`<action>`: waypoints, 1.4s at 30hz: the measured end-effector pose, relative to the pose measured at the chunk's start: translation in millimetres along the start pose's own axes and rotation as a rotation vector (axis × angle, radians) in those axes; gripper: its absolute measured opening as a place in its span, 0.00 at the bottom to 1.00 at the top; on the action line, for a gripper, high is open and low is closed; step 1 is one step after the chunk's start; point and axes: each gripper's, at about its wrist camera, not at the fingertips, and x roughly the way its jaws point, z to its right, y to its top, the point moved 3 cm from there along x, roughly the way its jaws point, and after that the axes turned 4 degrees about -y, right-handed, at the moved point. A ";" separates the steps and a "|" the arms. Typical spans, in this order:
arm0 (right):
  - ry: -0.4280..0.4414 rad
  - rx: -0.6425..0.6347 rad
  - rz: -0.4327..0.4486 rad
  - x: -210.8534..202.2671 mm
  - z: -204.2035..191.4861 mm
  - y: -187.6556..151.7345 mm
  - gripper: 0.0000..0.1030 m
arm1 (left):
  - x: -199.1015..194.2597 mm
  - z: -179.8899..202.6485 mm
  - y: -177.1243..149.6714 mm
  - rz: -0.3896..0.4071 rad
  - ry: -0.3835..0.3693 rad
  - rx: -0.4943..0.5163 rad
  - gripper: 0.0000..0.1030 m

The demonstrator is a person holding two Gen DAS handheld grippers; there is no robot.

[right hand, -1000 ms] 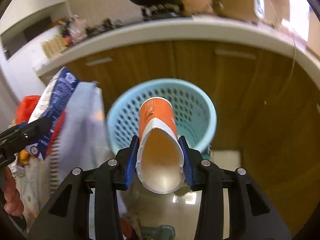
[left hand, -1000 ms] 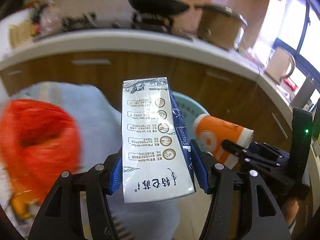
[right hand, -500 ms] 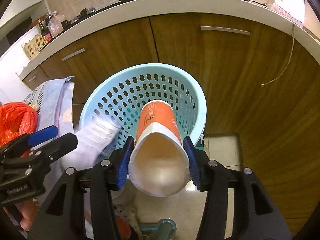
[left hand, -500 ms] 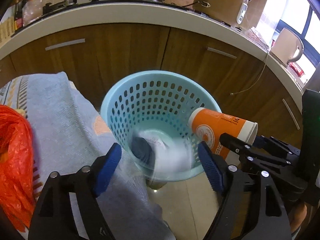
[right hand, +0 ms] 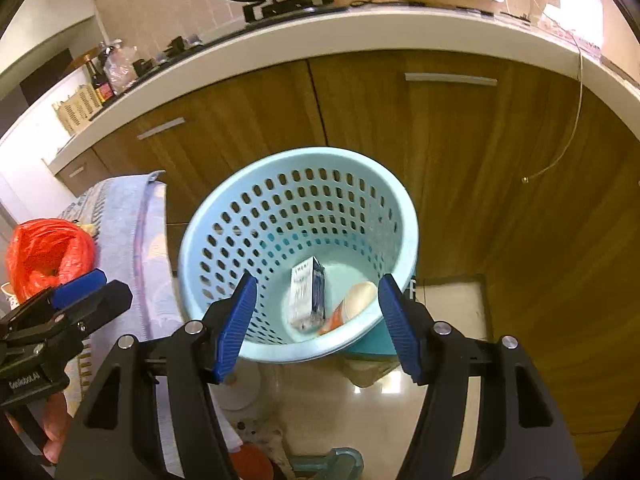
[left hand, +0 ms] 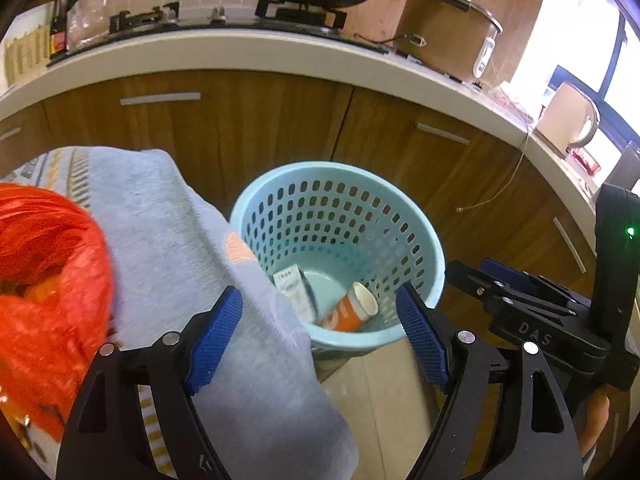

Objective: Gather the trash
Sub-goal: 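Grasp the second milk carton with the left tool while the right tool grasps the red bag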

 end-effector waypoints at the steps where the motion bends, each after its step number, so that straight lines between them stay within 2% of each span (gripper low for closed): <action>1: 0.008 -0.006 0.010 -4.0 -3.6 0.7 0.58 | -6.7 -0.5 -1.2 0.012 0.005 0.002 0.75; 7: 0.068 -0.079 0.098 -36.8 -41.6 2.8 0.58 | -65.5 -7.6 -8.6 0.124 0.051 -0.004 0.75; 11: 0.136 -0.150 0.148 -58.3 -82.1 -1.4 0.58 | -113.2 -29.1 -18.3 0.199 0.125 -0.048 0.75; 16: 0.205 -0.243 0.177 -72.2 -138.8 -12.4 0.58 | -173.7 -77.0 -44.7 0.274 0.275 -0.144 0.80; 19: 0.228 -0.300 0.183 -73.4 -169.5 -18.3 0.58 | -199.8 -103.2 -61.8 0.290 0.362 -0.189 0.83; 21: 0.250 -0.340 0.190 -74.7 -193.2 -21.9 0.58 | -216.9 -124.6 -75.6 0.282 0.416 -0.229 0.83; 25: 0.287 -0.386 0.191 -72.7 -230.5 -25.8 0.58 | -233.3 -157.3 -100.5 0.241 0.455 -0.307 0.83; 29: 0.314 -0.410 0.186 -67.4 -255.4 -27.2 0.58 | -226.0 -178.8 -116.7 0.168 0.445 -0.357 0.83; 31: 0.313 -0.423 0.187 -62.2 -267.4 -27.7 0.58 | -216.0 -182.7 -121.4 0.143 0.463 -0.367 0.83; 32: 0.304 -0.431 0.185 -57.8 -273.6 -28.0 0.61 | -212.8 -184.5 -123.0 0.133 0.473 -0.369 0.83; 35: 0.291 -0.427 0.165 -43.4 -282.3 -28.0 0.70 | -199.8 -191.4 -127.5 0.100 0.509 -0.368 0.83; 39: 0.280 -0.393 0.135 -26.0 -281.0 -20.4 0.74 | -186.0 -198.9 -132.3 0.062 0.535 -0.371 0.80; 42: 0.324 -0.340 0.126 -24.9 -272.5 -8.1 0.74 | -181.0 -206.6 -136.2 0.050 0.498 -0.388 0.72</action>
